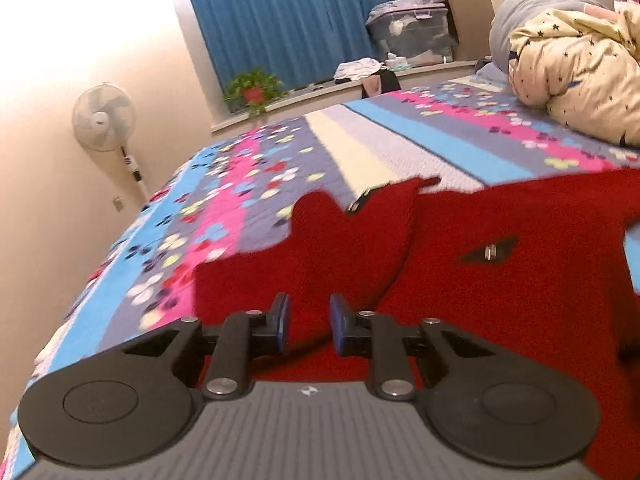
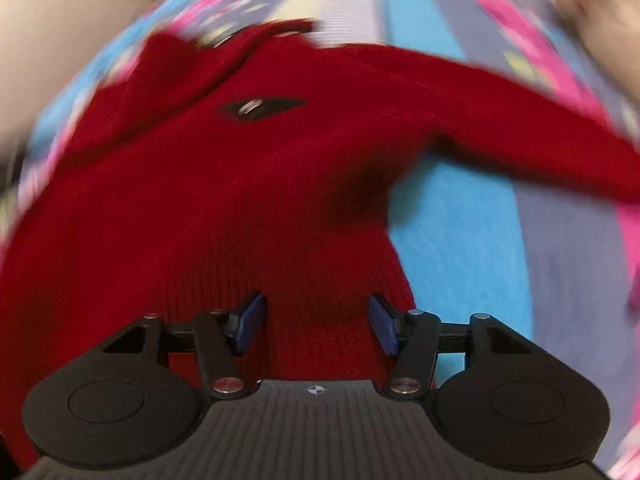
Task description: Fold small clothes
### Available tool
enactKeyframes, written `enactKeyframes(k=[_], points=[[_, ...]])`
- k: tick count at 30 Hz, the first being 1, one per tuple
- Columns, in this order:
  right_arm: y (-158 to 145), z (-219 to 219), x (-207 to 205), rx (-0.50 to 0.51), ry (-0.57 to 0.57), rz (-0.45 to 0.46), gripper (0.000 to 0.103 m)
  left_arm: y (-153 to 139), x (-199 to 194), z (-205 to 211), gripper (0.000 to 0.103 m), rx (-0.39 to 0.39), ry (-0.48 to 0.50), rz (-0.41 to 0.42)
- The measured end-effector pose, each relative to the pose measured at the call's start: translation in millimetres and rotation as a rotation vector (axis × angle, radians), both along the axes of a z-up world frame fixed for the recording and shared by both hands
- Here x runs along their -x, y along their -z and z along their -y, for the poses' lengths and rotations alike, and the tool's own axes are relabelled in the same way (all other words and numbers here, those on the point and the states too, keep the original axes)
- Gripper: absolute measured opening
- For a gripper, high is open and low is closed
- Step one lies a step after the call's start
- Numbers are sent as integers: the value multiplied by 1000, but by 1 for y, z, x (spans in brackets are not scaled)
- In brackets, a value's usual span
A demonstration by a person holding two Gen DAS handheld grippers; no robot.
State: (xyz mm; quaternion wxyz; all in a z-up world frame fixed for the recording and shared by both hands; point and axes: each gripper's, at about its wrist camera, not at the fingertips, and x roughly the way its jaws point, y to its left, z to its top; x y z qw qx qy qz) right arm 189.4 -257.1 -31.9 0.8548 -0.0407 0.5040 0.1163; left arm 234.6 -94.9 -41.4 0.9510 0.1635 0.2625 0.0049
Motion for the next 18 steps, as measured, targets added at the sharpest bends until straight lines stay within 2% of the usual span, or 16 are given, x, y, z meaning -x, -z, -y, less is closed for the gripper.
enactKeyframes(k=[3,7,10,11,12,13,14,15,16,18], points=[[-3,-8,1,51,-58,11,57,1,-38,21,25,36,47,-18],[-8,5,-6,108,-32,17,54,18,-91,57,29,8,77,-47],[-3,14,-13,70,-18,-17,54,38,-129,79,39,-5,81,-89],[0,17,-16,71,-23,-26,55,45,-140,85,47,-15,81,-107],[1,15,-17,84,-35,-25,57,52,-152,90,48,-35,75,-128],[3,12,-17,95,-43,-24,59,60,-165,94,47,-73,52,-153],[3,10,-18,102,-49,-23,60,66,-174,93,36,-98,28,-180],[4,9,-20,103,-53,-25,61,69,-184,86,13,-90,15,-213],[5,9,-22,102,-55,-28,61,68,-190,77,11,-75,3,-226],[5,8,-24,101,-58,-31,62,52,-192,45,10,-60,-41,-184]])
